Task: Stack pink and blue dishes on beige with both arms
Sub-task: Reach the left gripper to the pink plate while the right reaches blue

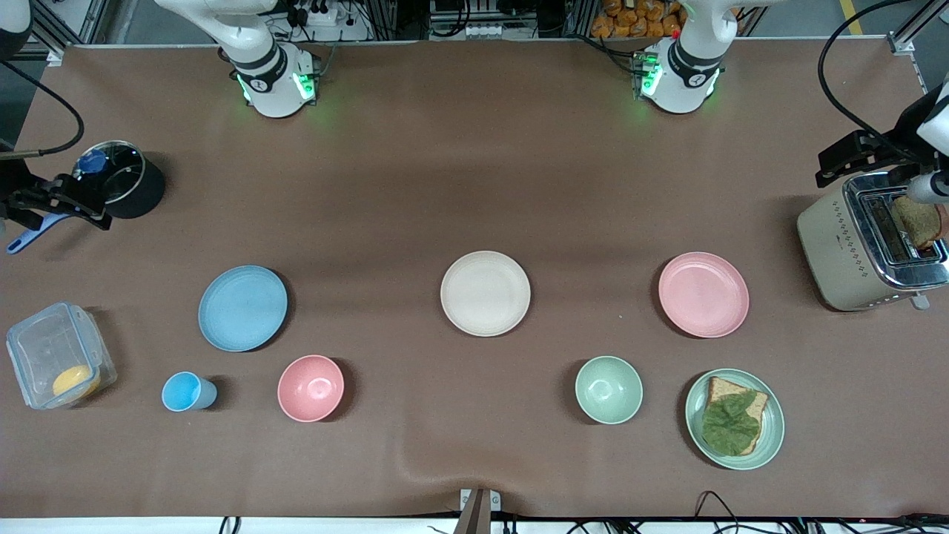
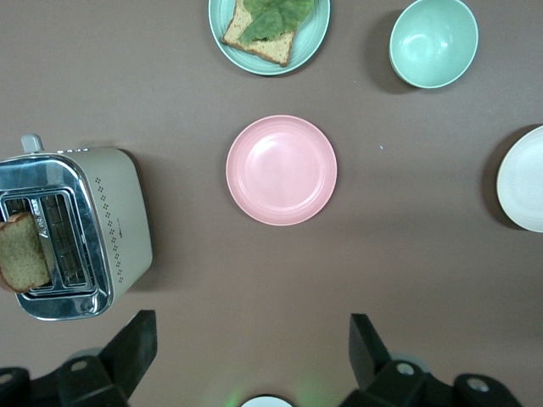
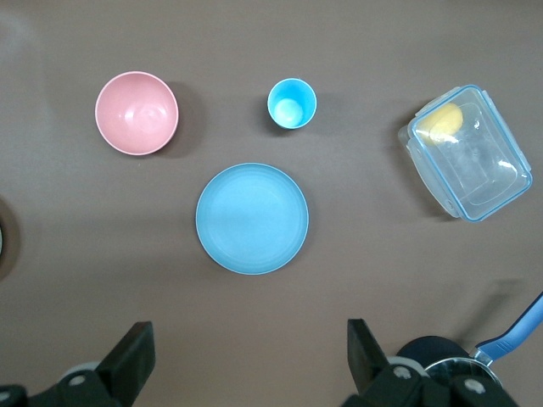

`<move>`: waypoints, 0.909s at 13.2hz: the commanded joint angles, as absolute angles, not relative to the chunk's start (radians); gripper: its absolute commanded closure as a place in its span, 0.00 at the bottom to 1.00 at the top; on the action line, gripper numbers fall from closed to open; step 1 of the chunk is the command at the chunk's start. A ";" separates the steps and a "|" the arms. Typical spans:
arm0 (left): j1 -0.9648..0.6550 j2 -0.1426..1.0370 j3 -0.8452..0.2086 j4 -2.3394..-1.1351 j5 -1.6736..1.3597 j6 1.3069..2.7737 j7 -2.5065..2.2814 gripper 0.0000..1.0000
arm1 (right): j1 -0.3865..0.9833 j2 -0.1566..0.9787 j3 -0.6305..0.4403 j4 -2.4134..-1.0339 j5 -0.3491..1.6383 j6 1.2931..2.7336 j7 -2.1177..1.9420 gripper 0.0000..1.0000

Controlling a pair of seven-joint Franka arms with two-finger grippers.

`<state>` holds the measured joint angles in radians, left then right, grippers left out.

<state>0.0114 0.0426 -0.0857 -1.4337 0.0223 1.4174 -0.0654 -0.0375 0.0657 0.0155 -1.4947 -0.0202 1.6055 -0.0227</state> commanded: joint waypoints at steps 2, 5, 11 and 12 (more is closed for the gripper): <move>0.020 0.038 -0.080 -1.411 0.040 1.390 -0.066 0.00 | -0.041 0.078 0.020 -1.468 -0.009 1.594 -0.012 0.00; 0.017 0.046 -0.078 -1.410 0.101 1.407 -0.045 0.00 | -0.046 0.078 0.020 -1.468 -0.003 1.600 -0.012 0.00; 0.090 0.041 -0.081 -1.900 0.089 1.922 -0.049 0.00 | 0.009 0.257 0.023 -1.470 -0.012 1.790 -0.014 0.00; 0.107 0.044 -0.081 -1.987 0.089 2.028 -0.049 0.00 | 0.030 0.282 0.023 -1.470 -0.020 1.814 -0.015 0.00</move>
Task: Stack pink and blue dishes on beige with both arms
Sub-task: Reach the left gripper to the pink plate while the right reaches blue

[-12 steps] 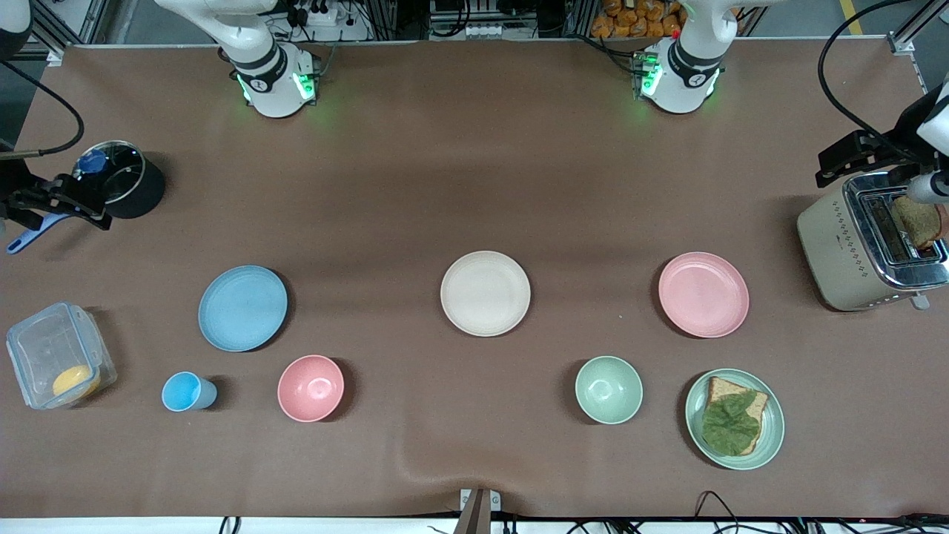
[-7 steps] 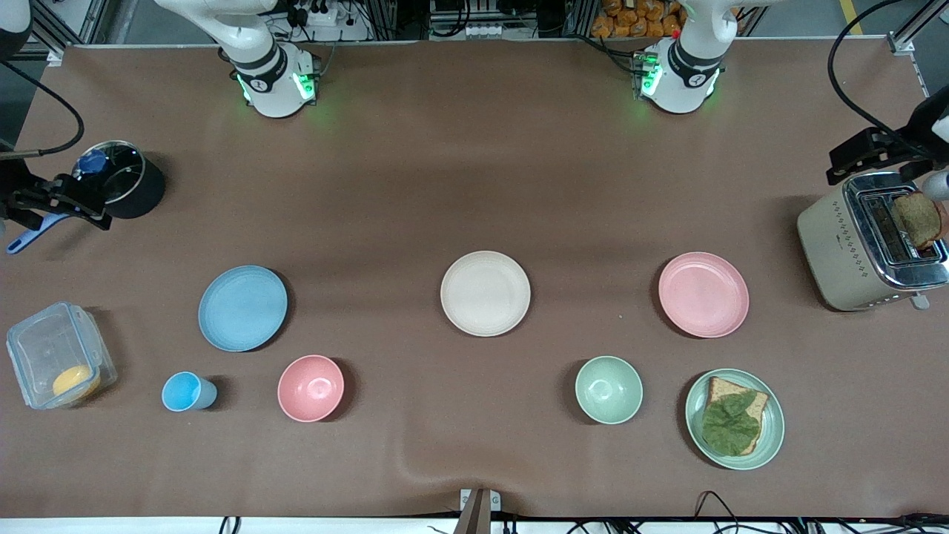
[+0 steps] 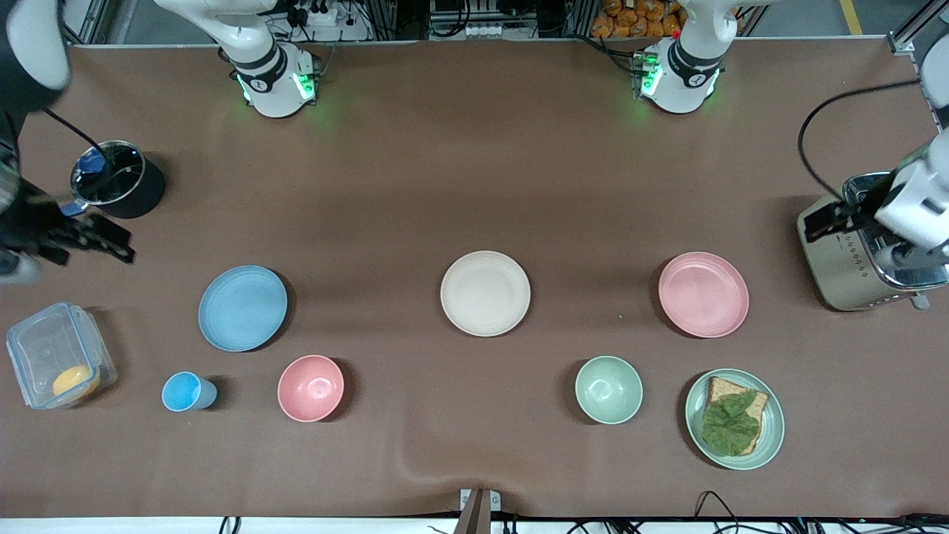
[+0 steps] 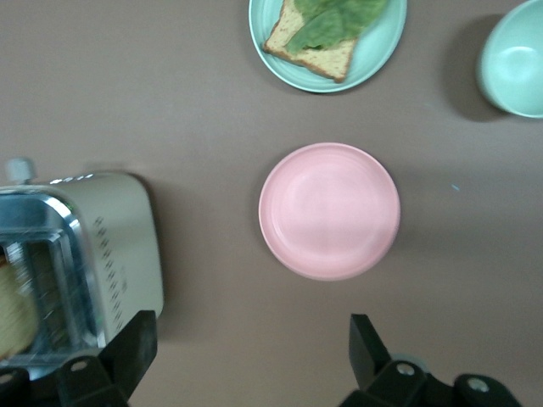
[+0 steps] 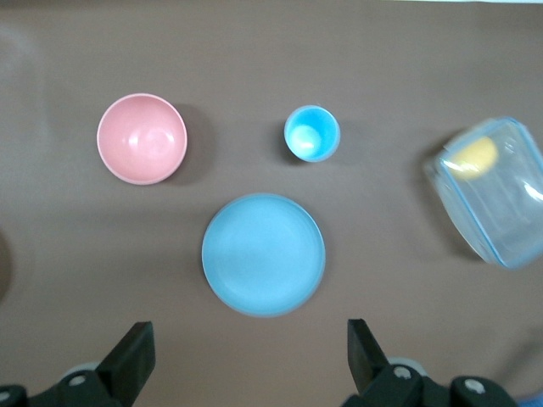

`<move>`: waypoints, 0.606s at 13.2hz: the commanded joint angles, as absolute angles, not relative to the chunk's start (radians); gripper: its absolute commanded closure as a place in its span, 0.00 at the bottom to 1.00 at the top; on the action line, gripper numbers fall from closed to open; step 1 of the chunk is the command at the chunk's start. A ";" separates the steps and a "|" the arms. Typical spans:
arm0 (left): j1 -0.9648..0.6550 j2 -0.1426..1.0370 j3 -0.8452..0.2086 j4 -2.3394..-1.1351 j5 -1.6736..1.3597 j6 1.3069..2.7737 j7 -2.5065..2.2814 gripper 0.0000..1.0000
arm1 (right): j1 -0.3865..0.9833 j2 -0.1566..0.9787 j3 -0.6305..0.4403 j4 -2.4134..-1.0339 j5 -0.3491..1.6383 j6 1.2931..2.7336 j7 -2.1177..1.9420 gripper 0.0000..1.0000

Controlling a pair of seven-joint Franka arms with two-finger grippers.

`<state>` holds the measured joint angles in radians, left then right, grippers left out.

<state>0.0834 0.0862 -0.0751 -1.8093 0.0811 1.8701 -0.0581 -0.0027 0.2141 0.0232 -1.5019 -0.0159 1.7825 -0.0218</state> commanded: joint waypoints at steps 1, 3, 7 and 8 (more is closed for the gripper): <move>0.115 0.046 -0.081 -2.087 0.089 2.169 -0.049 0.00 | 0.050 0.323 0.023 -1.471 -0.023 1.831 -0.023 0.00; 0.143 0.072 -0.081 -2.213 0.092 2.363 -0.049 0.00 | 0.041 0.417 0.020 -1.483 -0.043 1.836 -0.035 0.00; 0.166 0.188 -0.081 -2.275 0.100 2.530 -0.044 0.00 | -0.023 0.463 0.018 -1.529 -0.071 1.821 -0.035 0.00; 0.172 0.222 -0.081 -2.282 0.100 2.569 -0.044 0.00 | -0.038 0.475 0.018 -1.555 -0.074 1.830 -0.035 0.00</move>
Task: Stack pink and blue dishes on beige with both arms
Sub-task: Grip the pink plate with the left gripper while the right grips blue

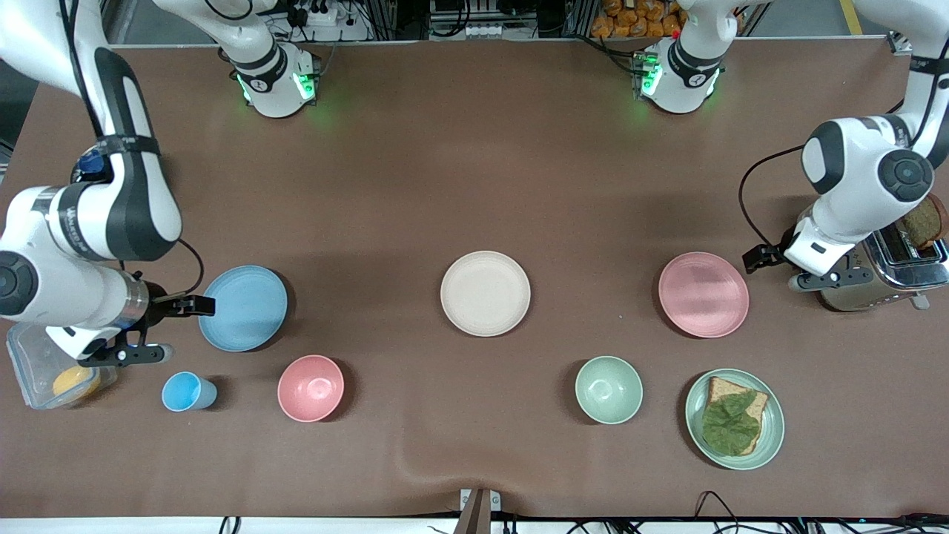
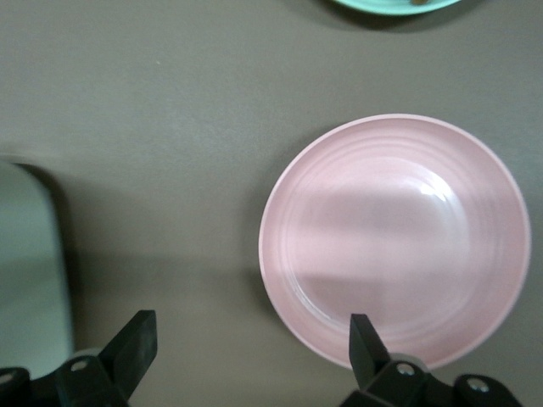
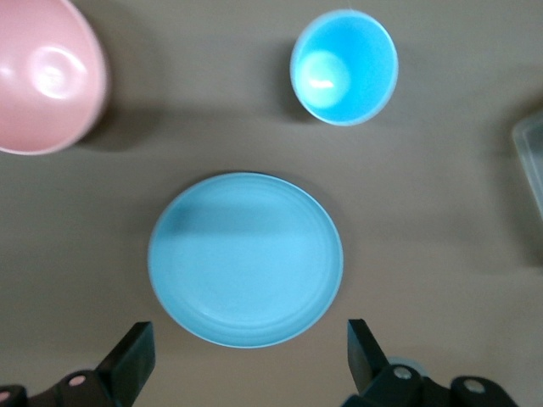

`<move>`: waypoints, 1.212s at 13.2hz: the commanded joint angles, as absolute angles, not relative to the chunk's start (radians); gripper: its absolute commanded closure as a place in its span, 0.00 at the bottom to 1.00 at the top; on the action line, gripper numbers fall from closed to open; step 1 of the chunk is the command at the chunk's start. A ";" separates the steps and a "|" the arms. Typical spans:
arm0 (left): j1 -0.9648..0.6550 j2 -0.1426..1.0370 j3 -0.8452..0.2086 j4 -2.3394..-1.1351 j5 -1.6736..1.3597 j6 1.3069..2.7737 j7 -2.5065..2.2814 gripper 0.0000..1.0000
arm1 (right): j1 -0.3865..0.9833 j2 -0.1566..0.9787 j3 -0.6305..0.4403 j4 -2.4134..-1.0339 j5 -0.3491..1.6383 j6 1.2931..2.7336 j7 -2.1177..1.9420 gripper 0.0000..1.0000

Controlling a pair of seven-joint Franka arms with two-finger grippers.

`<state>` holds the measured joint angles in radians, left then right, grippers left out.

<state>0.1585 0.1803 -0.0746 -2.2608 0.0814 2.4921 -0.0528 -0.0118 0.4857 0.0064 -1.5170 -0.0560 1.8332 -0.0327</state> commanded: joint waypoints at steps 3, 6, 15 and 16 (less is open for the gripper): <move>0.201 0.311 -0.081 -2.280 0.100 2.638 -0.044 0.00 | -0.095 0.517 0.020 -1.597 -0.069 1.897 -0.035 0.00; 0.202 0.336 -0.083 -2.270 0.097 2.640 -0.061 0.08 | -0.081 0.541 0.020 -1.597 -0.069 1.916 -0.023 0.00; 0.224 0.390 -0.086 -2.249 0.086 2.646 -0.066 0.95 | -0.147 0.607 0.023 -1.766 -0.057 2.190 -0.020 0.00; 0.224 0.390 -0.086 -2.247 0.086 2.646 -0.066 1.00 | -0.156 0.618 0.025 -1.766 -0.028 2.201 -0.026 0.00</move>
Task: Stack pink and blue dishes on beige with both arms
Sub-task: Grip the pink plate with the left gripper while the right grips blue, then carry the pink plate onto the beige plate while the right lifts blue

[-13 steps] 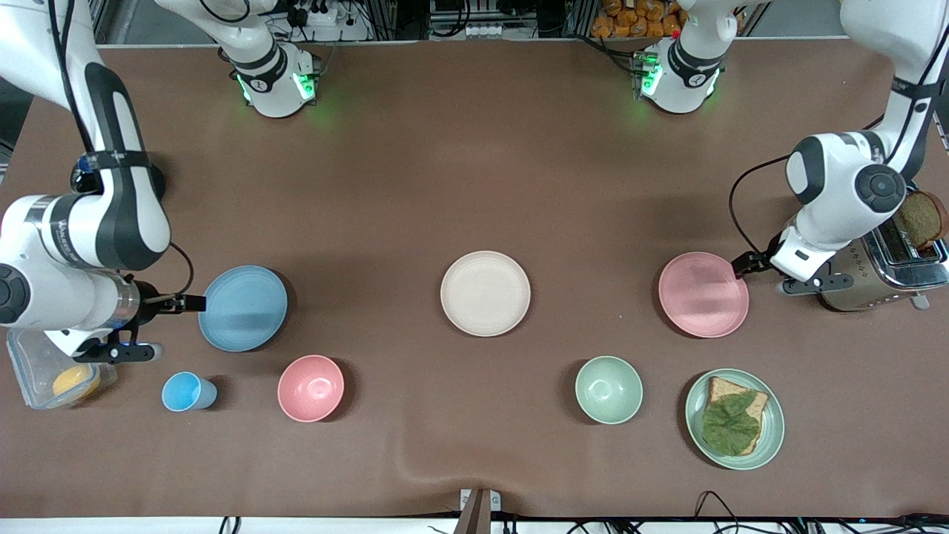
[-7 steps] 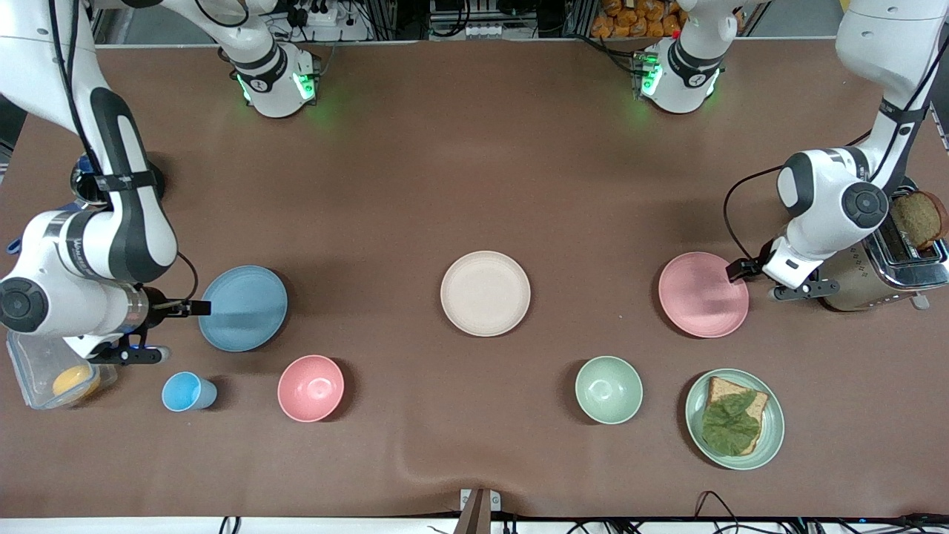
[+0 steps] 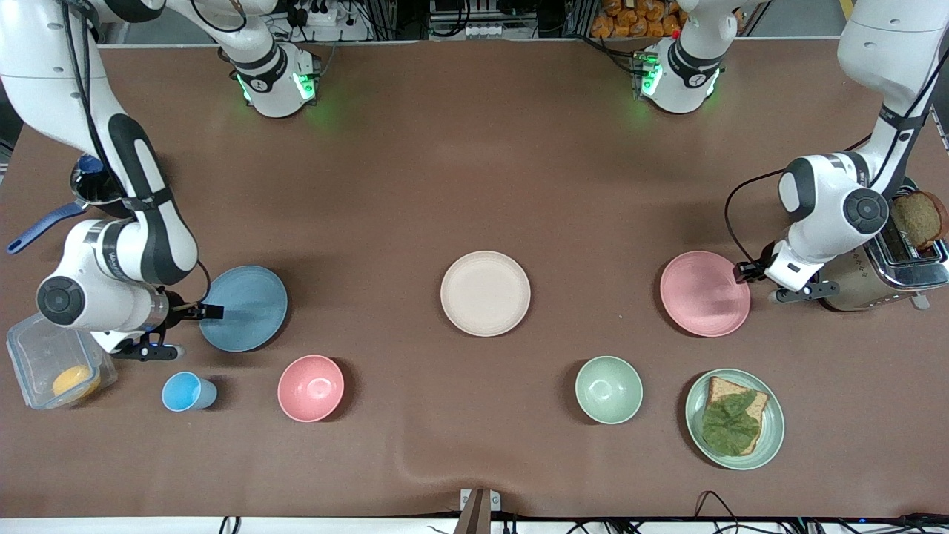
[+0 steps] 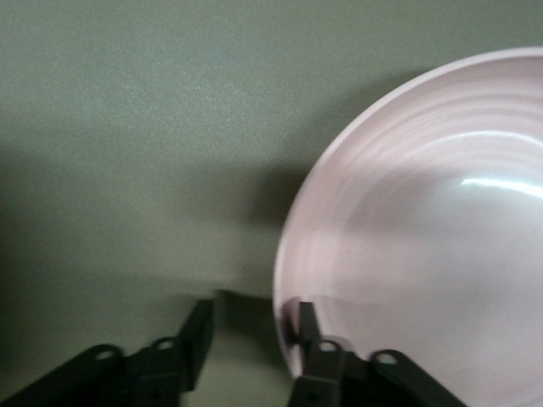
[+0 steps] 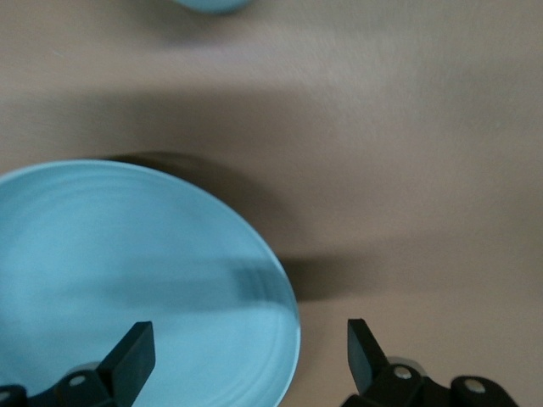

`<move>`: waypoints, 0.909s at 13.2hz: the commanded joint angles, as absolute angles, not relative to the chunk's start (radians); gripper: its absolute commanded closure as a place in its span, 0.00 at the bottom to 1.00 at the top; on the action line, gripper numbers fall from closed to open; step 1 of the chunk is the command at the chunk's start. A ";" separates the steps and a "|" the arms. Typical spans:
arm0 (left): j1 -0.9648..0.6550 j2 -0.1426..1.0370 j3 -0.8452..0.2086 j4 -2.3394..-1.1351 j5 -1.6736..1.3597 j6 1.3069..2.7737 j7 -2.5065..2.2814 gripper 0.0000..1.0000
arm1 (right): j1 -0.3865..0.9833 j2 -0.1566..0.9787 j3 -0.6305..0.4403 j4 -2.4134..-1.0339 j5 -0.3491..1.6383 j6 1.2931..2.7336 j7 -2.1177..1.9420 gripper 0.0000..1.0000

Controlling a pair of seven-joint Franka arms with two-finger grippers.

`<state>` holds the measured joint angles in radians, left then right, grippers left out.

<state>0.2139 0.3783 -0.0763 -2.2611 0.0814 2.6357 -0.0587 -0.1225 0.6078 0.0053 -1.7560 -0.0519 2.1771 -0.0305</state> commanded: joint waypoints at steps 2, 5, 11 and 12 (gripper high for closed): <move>0.222 0.387 -0.087 -2.244 0.086 2.646 -0.063 1.00 | -0.160 0.624 0.023 -1.766 0.040 2.206 -0.035 0.00; 0.215 0.345 -0.110 -2.230 0.087 2.635 -0.049 1.00 | -0.163 0.632 0.021 -1.766 0.040 2.206 -0.055 0.54; 0.204 0.297 -0.384 -2.047 0.000 2.448 -0.246 1.00 | -0.172 0.635 0.023 -1.766 0.041 2.223 -0.095 1.00; 0.174 0.319 -0.438 -1.989 0.000 2.389 -0.382 1.00 | -0.172 0.635 0.021 -1.766 0.041 2.221 -0.095 1.00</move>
